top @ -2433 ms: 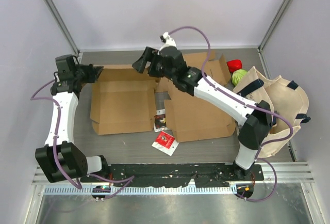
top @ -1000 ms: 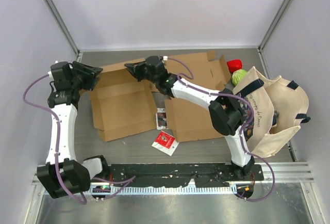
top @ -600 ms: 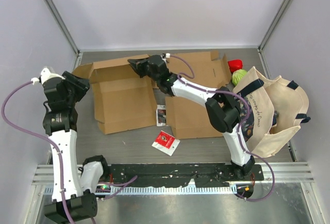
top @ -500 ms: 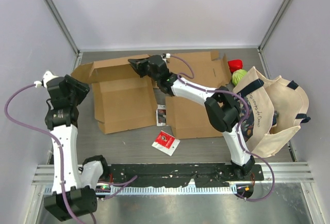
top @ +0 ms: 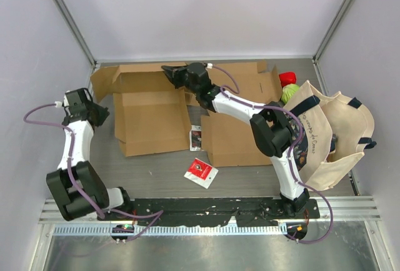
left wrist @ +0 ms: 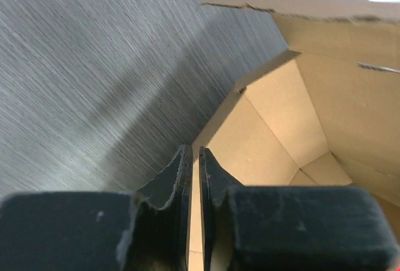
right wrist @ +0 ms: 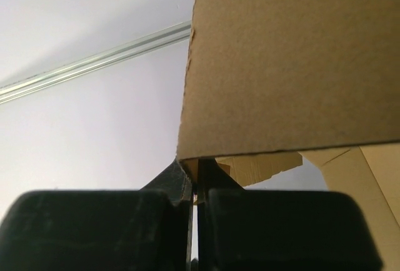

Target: Fold the paper box

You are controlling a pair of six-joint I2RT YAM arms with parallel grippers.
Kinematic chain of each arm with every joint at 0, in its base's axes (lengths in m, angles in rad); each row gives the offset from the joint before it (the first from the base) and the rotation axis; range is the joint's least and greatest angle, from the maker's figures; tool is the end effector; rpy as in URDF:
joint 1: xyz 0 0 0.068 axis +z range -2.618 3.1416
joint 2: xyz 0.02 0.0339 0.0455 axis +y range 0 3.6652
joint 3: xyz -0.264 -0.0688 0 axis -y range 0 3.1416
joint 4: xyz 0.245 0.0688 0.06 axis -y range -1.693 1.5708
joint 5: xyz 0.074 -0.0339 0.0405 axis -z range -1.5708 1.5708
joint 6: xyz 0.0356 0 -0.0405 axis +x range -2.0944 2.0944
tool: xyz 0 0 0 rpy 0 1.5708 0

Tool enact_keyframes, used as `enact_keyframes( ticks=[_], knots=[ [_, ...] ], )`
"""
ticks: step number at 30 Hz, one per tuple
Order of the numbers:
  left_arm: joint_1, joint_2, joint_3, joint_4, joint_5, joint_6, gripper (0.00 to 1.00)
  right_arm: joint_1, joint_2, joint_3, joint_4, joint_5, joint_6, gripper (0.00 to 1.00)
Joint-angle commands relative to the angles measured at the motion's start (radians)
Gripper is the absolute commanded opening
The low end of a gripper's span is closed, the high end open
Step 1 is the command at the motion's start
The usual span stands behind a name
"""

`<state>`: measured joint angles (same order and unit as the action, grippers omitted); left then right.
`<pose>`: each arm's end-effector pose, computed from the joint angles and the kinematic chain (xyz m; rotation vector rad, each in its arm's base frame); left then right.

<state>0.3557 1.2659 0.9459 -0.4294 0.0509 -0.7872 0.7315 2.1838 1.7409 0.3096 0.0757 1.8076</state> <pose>0.2560 0.0932 0.2706 -1.2412 1.9781 -0.2758 0.3943 0.3504 0.2641 1.1237 1.7486 1.7123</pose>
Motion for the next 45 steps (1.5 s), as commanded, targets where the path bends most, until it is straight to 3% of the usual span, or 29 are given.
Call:
enact_keyframes(
  ticks=[1,5,12,15,21,29,32,35,38,42,45],
  knots=[
    [-0.014,0.085,0.066,0.086,-0.077,-0.044,0.12,-0.001,-0.004,0.019,0.06,-0.004,0.033,0.01],
    [-0.017,0.165,0.103,0.102,-0.161,-0.07,0.13,0.0,-0.005,0.022,0.059,-0.011,0.044,0.01],
    [-0.079,0.315,0.177,0.202,-0.056,-0.063,0.22,0.008,-0.007,0.009,0.056,-0.004,0.044,0.01],
    [-0.129,0.365,0.211,0.207,-0.017,-0.064,0.2,0.017,-0.006,0.011,0.051,0.002,0.044,0.01],
    [-0.162,0.363,0.185,0.245,-0.02,-0.061,0.21,0.025,-0.021,-0.026,0.048,0.013,0.004,0.01],
    [-0.133,0.284,0.142,0.135,-0.043,-0.027,0.28,0.025,-0.041,-0.109,0.091,0.055,-0.143,0.01],
    [-0.084,0.169,0.102,0.09,-0.045,0.008,0.33,0.026,-0.038,-0.121,0.117,0.067,-0.183,0.01],
    [-0.047,0.031,0.064,0.043,-0.144,0.052,0.44,0.029,-0.033,-0.107,0.115,0.082,-0.205,0.01],
    [-0.046,-0.062,0.057,0.041,-0.262,0.092,0.65,0.028,-0.025,-0.083,0.091,0.088,-0.208,0.01],
    [-0.047,-0.024,0.106,0.06,-0.243,0.137,0.72,0.026,-0.002,-0.049,0.065,0.084,-0.194,0.01],
    [-0.049,0.088,0.158,0.047,-0.2,0.202,0.74,0.025,0.007,-0.037,0.057,0.084,-0.183,0.01]
  ],
)
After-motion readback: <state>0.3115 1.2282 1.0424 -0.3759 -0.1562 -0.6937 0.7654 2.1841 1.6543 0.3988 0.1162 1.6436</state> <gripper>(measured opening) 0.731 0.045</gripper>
